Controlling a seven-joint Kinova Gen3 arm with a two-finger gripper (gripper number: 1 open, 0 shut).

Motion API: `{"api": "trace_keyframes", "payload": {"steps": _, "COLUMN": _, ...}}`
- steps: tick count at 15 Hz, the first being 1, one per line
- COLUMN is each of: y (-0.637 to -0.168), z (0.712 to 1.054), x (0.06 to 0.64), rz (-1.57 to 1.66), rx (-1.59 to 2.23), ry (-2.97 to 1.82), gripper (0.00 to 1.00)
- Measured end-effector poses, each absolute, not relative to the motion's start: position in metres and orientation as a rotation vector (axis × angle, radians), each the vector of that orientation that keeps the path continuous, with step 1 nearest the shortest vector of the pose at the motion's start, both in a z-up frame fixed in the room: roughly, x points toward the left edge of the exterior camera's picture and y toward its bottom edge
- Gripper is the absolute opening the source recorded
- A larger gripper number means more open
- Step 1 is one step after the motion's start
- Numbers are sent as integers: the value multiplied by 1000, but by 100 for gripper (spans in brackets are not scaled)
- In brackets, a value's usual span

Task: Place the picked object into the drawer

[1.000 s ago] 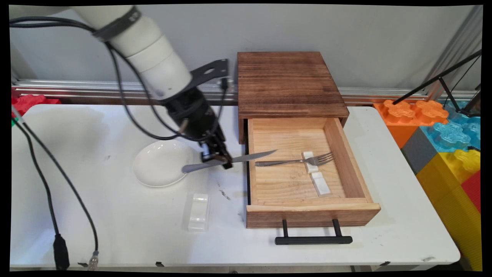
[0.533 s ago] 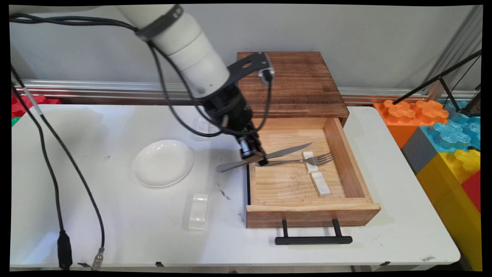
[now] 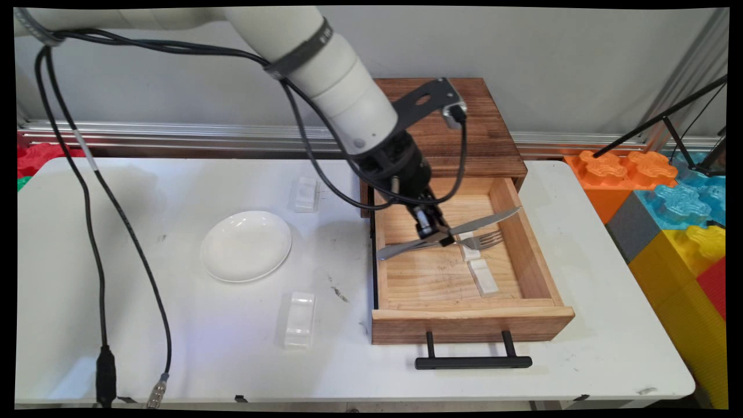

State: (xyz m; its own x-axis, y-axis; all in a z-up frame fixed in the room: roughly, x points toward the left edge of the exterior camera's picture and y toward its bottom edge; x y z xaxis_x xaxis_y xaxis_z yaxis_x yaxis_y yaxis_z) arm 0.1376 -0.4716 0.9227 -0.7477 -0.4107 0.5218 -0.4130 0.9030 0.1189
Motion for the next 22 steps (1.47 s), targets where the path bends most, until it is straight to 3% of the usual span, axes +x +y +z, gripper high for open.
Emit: {"api": "trace_keyframes", "payload": {"steps": 22, "y": -494, "z": 825, "x": 95, "rz": 59, "rx": 580, "ry": -2516, "gripper": 0}}
